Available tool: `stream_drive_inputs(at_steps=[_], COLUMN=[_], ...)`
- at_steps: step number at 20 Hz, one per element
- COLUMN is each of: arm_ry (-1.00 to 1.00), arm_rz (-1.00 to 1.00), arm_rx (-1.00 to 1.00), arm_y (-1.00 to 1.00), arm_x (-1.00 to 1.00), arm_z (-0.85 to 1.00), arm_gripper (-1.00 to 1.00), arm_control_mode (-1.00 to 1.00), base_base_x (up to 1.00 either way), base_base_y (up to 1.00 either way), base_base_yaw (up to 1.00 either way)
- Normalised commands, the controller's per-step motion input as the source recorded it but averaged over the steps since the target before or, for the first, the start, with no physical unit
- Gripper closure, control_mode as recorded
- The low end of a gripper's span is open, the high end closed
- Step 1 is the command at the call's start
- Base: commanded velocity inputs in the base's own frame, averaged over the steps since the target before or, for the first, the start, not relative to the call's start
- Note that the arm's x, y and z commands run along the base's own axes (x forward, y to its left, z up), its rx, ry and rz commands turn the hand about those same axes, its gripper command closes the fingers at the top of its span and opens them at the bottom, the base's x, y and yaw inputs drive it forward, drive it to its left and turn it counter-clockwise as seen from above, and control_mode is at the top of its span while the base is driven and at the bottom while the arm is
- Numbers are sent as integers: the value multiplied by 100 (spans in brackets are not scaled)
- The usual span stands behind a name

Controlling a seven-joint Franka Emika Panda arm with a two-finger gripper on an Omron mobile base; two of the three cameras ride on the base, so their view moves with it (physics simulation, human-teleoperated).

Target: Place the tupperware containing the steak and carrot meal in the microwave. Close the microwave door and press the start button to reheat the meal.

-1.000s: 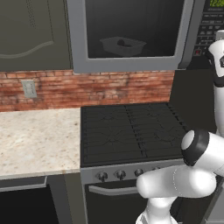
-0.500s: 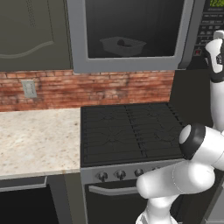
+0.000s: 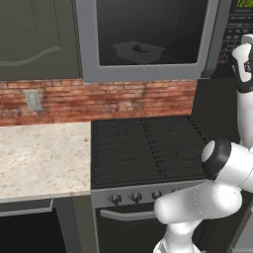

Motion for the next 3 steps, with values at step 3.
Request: stream_drive_inputs(at_steps=[3], arm_ry=[0], arm_rz=[0], arm_rx=[0], arm_y=[-4], arm_x=[39], arm_z=[-30], arm_gripper=[100], arm_control_mode=[-100], base_base_x=[0], base_base_y=[0], base_base_yaw=[0])
